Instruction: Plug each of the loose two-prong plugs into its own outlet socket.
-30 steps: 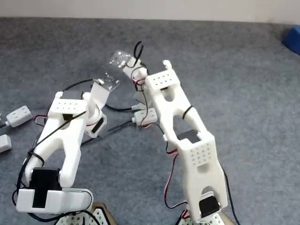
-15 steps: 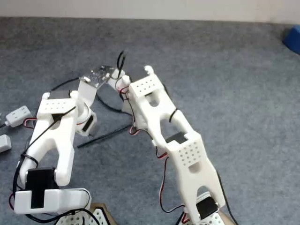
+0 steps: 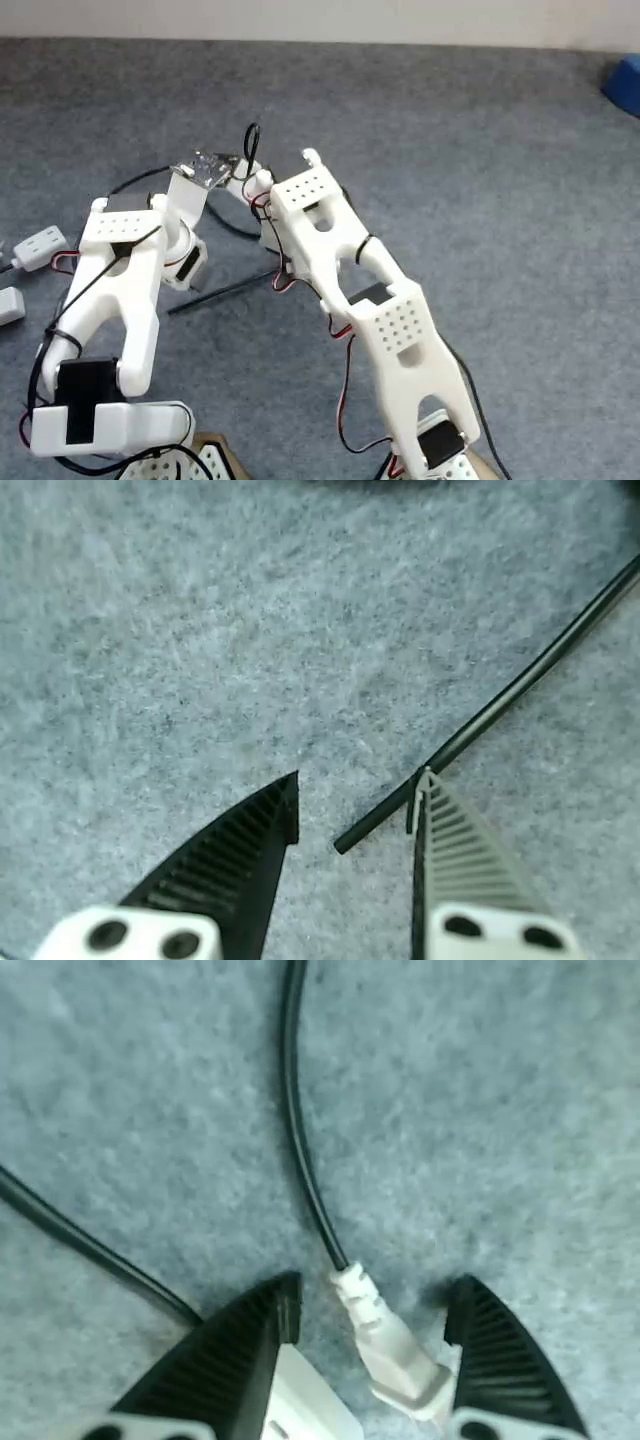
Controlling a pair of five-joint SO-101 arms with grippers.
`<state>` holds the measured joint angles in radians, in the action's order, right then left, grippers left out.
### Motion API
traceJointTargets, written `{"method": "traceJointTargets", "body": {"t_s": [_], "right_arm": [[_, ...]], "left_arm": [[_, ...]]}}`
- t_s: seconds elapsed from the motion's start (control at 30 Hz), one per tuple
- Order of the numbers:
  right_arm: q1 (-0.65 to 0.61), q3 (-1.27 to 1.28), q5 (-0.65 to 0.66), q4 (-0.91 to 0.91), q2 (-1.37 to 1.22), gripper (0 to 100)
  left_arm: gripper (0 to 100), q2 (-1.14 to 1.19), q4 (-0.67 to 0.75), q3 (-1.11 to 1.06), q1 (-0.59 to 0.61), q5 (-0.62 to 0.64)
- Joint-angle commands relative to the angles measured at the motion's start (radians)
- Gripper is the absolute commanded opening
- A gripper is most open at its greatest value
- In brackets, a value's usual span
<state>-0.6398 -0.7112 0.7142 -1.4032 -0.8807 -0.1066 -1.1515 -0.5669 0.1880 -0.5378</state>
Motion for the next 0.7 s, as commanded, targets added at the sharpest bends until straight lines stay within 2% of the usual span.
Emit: {"method": "traceJointTargets", "body": {"t_s": [0.0,0.07,0.1,0.2,0.33,0.6,0.67], "right_arm": [[0.005,-0.005,0.005,0.041,0.005,12.2],[0.005,-0.012,-0.012,0.041,0.012,1.6],[0.005,-0.036,-0.046,0.038,0.012,0.2],[0.018,-0.119,-0.192,0.030,0.008,0.3],[0.054,-0.217,-0.318,0.010,0.008,0.8],[0.223,-0.556,-0.825,-0.081,0.008,0.7],[0.260,-0.636,-0.878,-0.143,0.005,0.7]], "left_arm": [[20,-0.024,0.009,0.031,0.010,-0.009],[20,-0.022,0.009,0.028,0.010,-0.009],[20,-0.022,0.009,0.028,0.010,-0.009],[20,-0.022,0.009,0.027,0.010,-0.009],[20,-0.022,0.009,0.027,0.010,-0.009],[20,-0.021,0.011,0.030,0.001,-0.005],[20,-0.022,0.012,0.031,-0.004,-0.005]]}}
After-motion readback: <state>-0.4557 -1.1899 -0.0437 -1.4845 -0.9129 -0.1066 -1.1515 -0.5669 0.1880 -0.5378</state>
